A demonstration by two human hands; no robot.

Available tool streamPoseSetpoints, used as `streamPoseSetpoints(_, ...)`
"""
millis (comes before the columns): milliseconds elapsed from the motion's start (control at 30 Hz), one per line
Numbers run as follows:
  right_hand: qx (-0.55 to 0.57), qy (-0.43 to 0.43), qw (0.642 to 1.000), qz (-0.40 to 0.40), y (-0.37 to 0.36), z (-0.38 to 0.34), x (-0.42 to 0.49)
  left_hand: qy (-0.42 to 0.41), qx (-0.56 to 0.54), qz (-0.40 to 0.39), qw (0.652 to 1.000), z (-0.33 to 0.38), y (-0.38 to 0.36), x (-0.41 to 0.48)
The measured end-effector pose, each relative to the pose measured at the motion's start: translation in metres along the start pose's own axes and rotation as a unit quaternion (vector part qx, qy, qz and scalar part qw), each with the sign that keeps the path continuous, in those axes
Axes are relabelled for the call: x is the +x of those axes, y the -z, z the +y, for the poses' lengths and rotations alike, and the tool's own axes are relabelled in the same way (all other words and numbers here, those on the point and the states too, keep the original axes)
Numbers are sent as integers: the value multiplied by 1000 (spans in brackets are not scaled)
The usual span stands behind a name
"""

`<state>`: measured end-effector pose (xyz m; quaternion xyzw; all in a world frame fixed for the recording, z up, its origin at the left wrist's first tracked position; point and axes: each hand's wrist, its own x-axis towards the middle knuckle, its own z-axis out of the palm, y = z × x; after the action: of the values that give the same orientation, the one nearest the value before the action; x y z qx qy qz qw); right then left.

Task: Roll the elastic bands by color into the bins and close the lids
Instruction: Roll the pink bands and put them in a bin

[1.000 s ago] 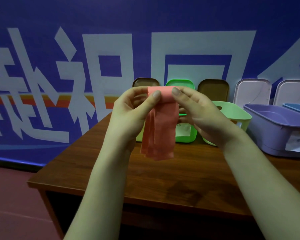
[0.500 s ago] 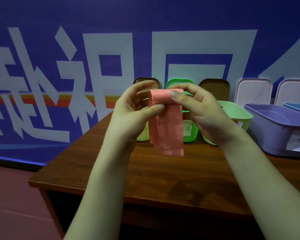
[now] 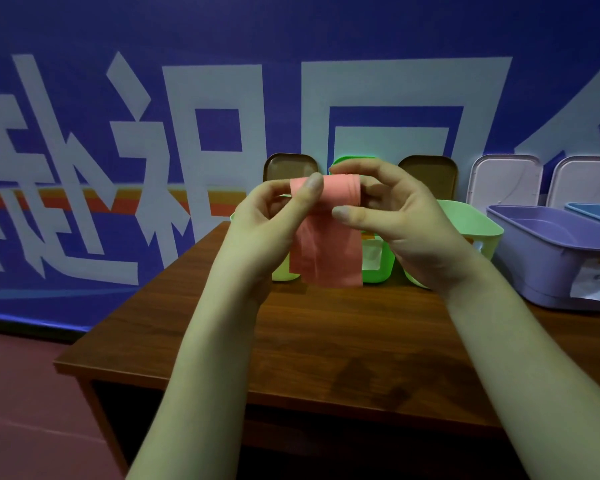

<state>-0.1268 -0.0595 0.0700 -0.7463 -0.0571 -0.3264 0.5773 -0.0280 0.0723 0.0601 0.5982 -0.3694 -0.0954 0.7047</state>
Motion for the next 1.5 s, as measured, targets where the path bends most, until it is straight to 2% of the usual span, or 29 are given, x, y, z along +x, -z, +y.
streamPoseSetpoints(167,-7,-2,1000,-6,1,1,0,-25,-5,8,1000,-1,2,1)
streamPoseSetpoints(433,-11,-82,996,-24,0,-1,-2,-80,-64,5,995,-3,4,0)
streamPoseSetpoints(600,9,-84,996,-37,2,-3,-2,-92,-80,-18,992,-5,7,1)
streamPoseSetpoints(767,-12,-80,997,16,-3,-2,0,-104,-80,-52,990,-6,6,2)
streamPoseSetpoints(867,4,-66,997,27,-3,0,1,-94,-76,-66,990,-5,6,2)
streamPoseSetpoints(1033,34,-48,998,23,0,0,0,-32,-46,-59,997,-4,4,3)
streamPoseSetpoints(1200,36,-41,998,15,0,1,0,-4,-44,-11,999,-3,0,2)
streamPoseSetpoints(1500,43,-48,998,-1,-2,0,-1,-25,-63,16,998,-6,4,2)
